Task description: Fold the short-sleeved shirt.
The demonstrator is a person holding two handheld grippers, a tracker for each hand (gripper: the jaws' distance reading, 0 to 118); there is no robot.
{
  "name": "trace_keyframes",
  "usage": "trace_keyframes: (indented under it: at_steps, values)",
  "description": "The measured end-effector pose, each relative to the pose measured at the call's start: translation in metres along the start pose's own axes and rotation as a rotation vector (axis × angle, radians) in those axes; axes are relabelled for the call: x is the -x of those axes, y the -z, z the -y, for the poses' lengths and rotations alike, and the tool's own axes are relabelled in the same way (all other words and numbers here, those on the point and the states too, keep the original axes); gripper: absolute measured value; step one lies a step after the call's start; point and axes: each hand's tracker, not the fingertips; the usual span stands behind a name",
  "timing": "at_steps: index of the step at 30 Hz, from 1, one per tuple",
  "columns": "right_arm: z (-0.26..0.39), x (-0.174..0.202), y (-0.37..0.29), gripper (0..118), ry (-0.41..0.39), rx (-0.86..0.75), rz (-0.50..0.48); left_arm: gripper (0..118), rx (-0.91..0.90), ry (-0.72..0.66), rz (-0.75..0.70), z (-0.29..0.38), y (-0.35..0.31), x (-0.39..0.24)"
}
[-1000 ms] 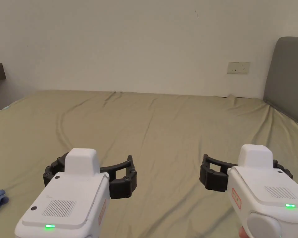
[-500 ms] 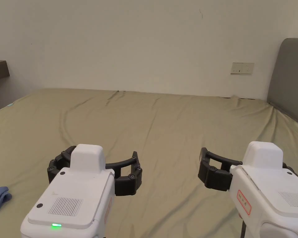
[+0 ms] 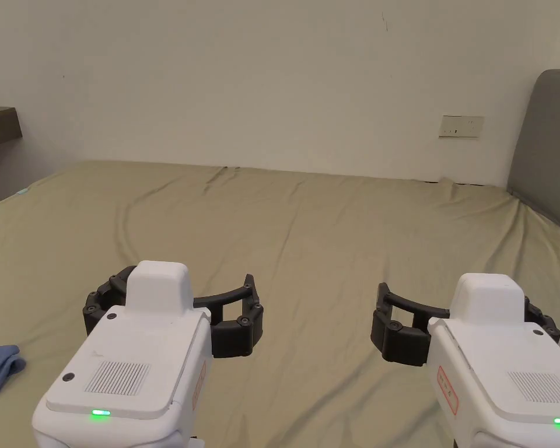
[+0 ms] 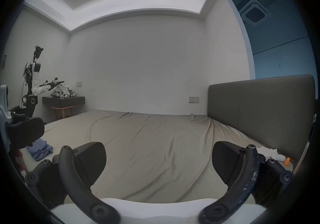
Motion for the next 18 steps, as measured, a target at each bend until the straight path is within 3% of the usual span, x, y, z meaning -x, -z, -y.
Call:
trace_keyframes:
  at_steps: [18]
  values:
    - [0.0034,-0.0028,0.0054,118,0.007,0.019,0.018,118,-0.005,0.023,-0.022,0.0025,-0.0028,-0.0069]
